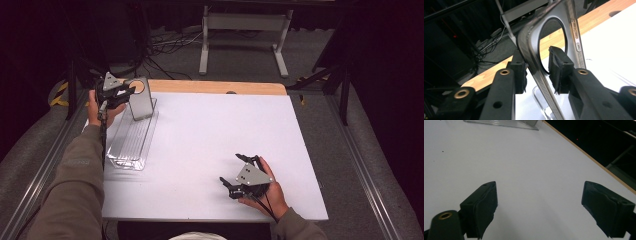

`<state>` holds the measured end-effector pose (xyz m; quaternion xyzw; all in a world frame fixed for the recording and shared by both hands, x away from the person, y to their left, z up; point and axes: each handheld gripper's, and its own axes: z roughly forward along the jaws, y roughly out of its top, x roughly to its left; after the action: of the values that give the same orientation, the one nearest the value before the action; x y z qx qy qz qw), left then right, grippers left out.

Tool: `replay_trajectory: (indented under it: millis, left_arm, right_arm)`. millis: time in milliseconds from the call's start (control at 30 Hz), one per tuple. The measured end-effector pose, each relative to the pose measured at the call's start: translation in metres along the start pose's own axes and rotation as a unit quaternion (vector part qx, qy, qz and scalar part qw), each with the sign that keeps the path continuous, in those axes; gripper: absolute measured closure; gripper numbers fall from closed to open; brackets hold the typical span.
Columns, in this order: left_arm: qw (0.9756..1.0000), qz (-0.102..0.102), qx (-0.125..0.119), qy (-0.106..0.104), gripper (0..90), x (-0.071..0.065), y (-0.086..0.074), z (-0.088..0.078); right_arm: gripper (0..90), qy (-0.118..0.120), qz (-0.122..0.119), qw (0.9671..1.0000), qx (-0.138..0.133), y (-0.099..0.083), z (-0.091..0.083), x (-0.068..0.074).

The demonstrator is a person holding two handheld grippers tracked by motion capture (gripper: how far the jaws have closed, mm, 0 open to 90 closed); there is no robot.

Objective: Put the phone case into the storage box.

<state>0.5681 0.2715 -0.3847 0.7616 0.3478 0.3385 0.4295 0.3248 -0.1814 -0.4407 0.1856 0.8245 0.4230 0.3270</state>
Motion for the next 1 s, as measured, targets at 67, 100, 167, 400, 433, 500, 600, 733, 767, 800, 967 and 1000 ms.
replay_trajectory:
  millis: [67, 100, 167, 400, 433, 500, 600, 733, 767, 800, 967, 1000]
  left_arm:
    - [1.0, 0.002, -0.004, -0.008, 73.0, 0.0, 0.003, 0.001]
    - [1.0, 0.006, 0.0, -0.001, 72.9, -0.002, 0.004, 0.004]
    - [0.9998, 0.014, 0.002, 0.014, 70.7, -0.003, 0.006, 0.007]
    - [0.9985, 0.018, 0.014, 0.049, 54.0, -0.004, 0.005, 0.015]
    - [0.9984, 0.012, 0.011, 0.053, 54.0, -0.004, 0.005, 0.015]
    - [0.9984, 0.01, 0.008, 0.056, 52.3, -0.003, 0.006, 0.013]
    - [0.9979, 0.015, 0.007, 0.063, 48.2, 0.0, 0.007, 0.009]
    - [0.9975, 0.007, 0.004, 0.071, 41.0, 0.001, 0.008, 0.005]
    - [0.9973, 0.008, 0.009, 0.072, 39.6, 0.001, 0.008, 0.005]
    - [0.9976, 0.005, 0.012, 0.067, 38.2, 0.0, 0.008, 0.004]
    - [0.9979, -0.002, 0.004, 0.064, 28.1, -0.002, 0.011, 0.001]
    - [0.998, -0.002, 0.005, 0.063, 26.2, -0.002, 0.012, 0.001]
  right_arm:
    - [14.4, 0.001, 0.0, 1.0, 0.0, 0.0, 0.0, 0.0]
    - [14.3, 0.002, 0.0, 1.0, 0.001, 0.0, 0.0, 0.0]
    - [14.3, 0.003, 0.0, 1.0, 0.002, -0.001, 0.0, 0.0]
    - [14.4, 0.004, 0.002, 1.0, 0.003, -0.001, 0.0, 0.0]
    - [14.4, 0.005, 0.002, 1.0, 0.003, -0.001, 0.0, 0.0]
    - [14.4, 0.005, 0.001, 1.0, 0.003, -0.001, 0.001, 0.0]
    - [14.4, 0.007, -0.001, 1.0, 0.005, -0.001, 0.001, 0.001]
    - [14.5, 0.006, 0.0, 1.0, 0.005, -0.001, 0.001, 0.001]
    - [14.5, 0.007, 0.001, 1.0, 0.004, 0.0, 0.001, 0.001]
    - [14.5, 0.006, 0.001, 1.0, 0.003, 0.0, 0.001, 0.001]
    - [14.6, 0.005, 0.003, 1.0, 0.001, 0.0, 0.0, 0.0]
    - [14.8, 0.005, 0.003, 1.0, 0.002, 0.0, 0.0, 0.0]
